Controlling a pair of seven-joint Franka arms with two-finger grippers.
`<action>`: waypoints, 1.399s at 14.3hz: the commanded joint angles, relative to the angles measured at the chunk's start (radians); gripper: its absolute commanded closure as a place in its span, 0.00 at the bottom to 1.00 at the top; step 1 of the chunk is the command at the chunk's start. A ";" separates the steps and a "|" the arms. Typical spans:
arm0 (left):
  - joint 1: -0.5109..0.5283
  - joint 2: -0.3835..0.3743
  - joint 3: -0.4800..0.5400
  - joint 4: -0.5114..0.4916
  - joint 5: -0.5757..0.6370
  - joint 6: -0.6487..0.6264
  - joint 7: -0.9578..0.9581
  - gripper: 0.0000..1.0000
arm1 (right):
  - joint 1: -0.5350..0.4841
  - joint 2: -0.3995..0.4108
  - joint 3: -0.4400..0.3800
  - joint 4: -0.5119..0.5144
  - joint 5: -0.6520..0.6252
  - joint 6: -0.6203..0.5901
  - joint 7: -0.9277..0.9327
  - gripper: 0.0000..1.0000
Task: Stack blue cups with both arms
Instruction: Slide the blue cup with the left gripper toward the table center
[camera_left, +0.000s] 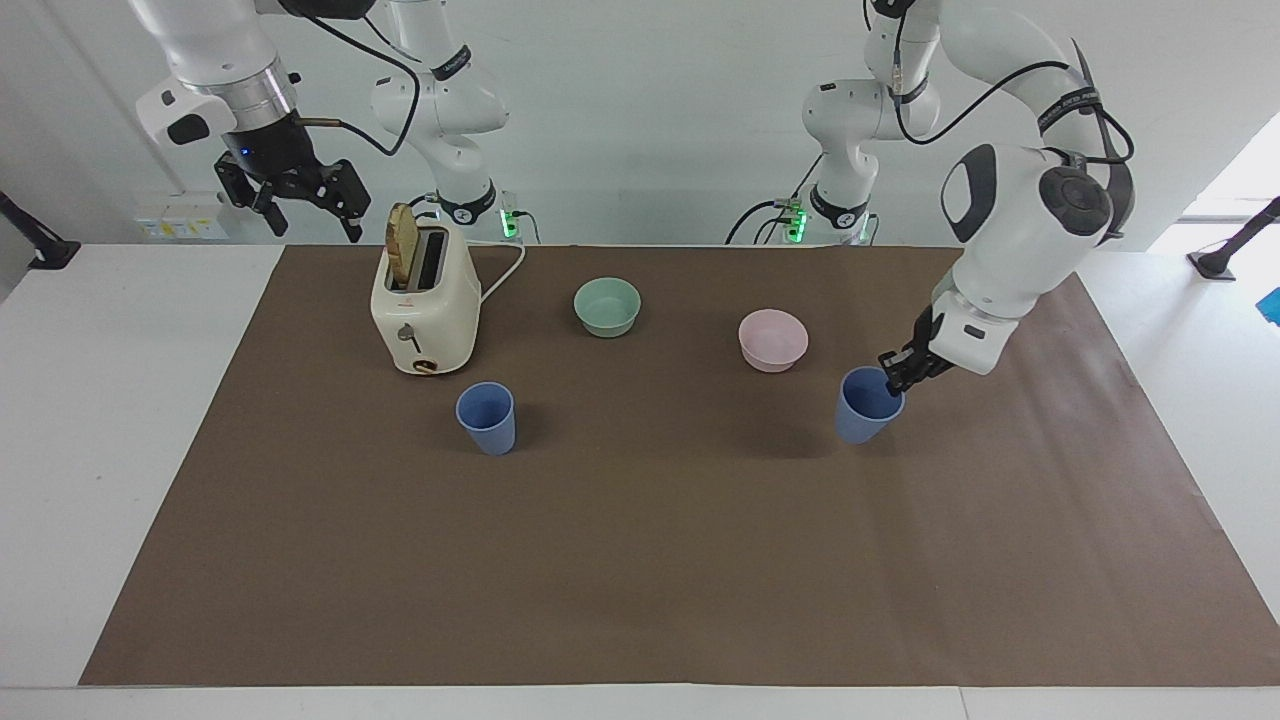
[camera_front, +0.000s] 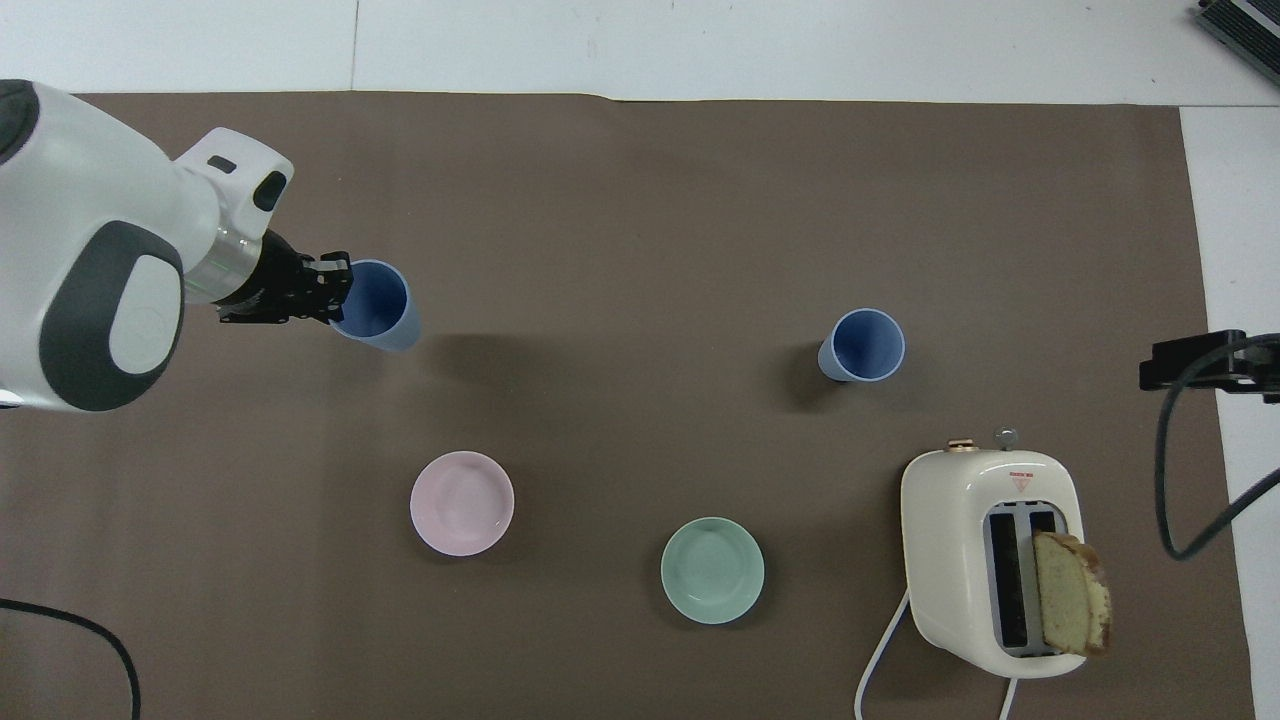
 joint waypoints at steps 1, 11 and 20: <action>-0.075 -0.003 0.015 0.005 -0.019 0.023 -0.081 1.00 | -0.021 -0.022 0.007 -0.028 0.018 0.013 -0.025 0.00; -0.227 0.063 0.015 -0.021 -0.042 0.203 -0.199 1.00 | -0.024 -0.023 0.007 -0.037 0.018 0.011 -0.025 0.00; -0.277 0.083 0.016 -0.097 -0.050 0.278 -0.210 1.00 | -0.026 -0.025 0.002 -0.042 0.018 0.011 -0.026 0.00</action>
